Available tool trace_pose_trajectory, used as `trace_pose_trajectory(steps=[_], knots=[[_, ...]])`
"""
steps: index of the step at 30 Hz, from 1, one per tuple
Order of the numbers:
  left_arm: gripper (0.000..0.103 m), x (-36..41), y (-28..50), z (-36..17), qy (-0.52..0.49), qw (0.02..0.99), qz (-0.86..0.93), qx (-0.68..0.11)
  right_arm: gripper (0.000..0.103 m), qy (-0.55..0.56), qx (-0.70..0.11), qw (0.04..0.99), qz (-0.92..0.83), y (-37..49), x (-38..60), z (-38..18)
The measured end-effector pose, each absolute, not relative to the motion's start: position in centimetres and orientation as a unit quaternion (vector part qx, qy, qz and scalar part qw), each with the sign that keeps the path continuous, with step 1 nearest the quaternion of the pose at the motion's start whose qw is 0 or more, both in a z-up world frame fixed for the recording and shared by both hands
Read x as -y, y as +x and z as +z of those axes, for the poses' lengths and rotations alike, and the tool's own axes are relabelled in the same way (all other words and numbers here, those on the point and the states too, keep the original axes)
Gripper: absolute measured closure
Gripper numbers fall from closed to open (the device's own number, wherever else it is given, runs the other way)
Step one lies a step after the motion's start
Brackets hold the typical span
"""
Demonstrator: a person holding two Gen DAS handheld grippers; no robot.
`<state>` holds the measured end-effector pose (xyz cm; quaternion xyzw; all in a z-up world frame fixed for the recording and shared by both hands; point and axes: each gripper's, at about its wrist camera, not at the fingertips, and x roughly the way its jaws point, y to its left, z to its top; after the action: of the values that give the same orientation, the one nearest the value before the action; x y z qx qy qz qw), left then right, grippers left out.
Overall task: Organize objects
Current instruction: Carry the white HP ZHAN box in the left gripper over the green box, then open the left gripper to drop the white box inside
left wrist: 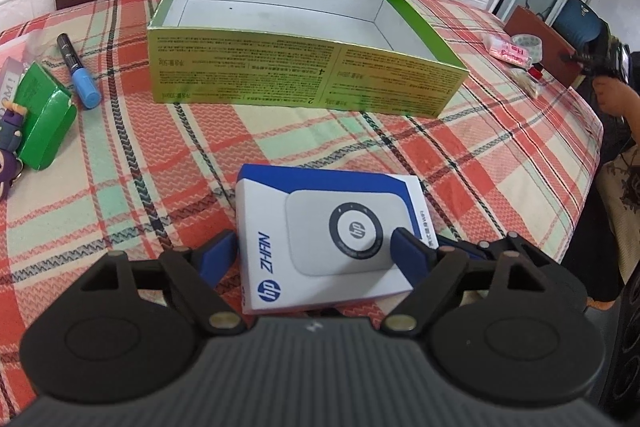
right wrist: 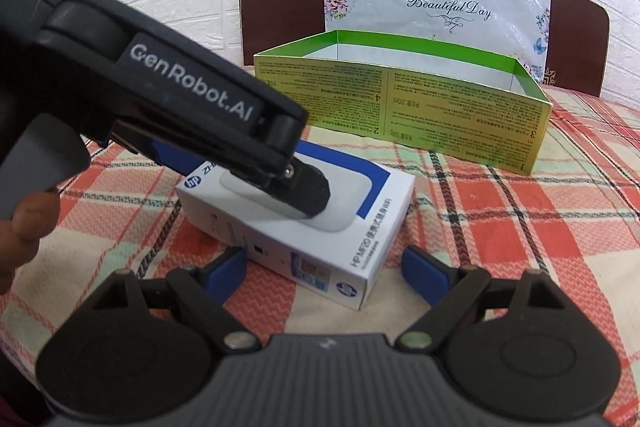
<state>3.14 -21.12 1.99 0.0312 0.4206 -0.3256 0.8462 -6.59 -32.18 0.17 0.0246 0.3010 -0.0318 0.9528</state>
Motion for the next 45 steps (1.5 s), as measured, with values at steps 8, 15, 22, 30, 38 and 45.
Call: trace_pose_trajectory(steps=[8, 15, 22, 30, 38, 45], knots=[[0.021, 22.9, 1.7, 8.3, 0.089, 0.886, -0.336, -0.308, 0.027, 0.004, -0.216, 0.974, -0.072, -6.4, 32.4, 4.5], [0.022, 27.5, 6.6, 12.5, 0.116, 0.911, -0.317, -0.237, 0.028, -0.036, -0.163, 0.98, -0.112, 0.2, 36.0, 8.3], [0.021, 29.8, 12.1, 10.2, 0.104, 0.926, -0.249, -0.263, 0.022, -0.019, -0.213, 0.965, -0.149, 7.0, 39.3, 6.1], [0.021, 27.5, 12.5, 7.7, 0.112, 0.927, -0.187, -0.304, 0.02, 0.029, -0.204, 0.965, -0.16, 4.9, 39.7, 4.4], [0.021, 24.9, 11.3, 7.6, 0.093, 0.925, -0.18, -0.321, 0.02, 0.048, -0.196, 0.968, -0.149, 3.0, 38.2, 5.4], [0.021, 22.8, 10.5, 7.9, 0.077, 0.926, -0.178, -0.323, 0.02, 0.052, -0.194, 0.971, -0.13, 1.8, 36.2, 6.3]])
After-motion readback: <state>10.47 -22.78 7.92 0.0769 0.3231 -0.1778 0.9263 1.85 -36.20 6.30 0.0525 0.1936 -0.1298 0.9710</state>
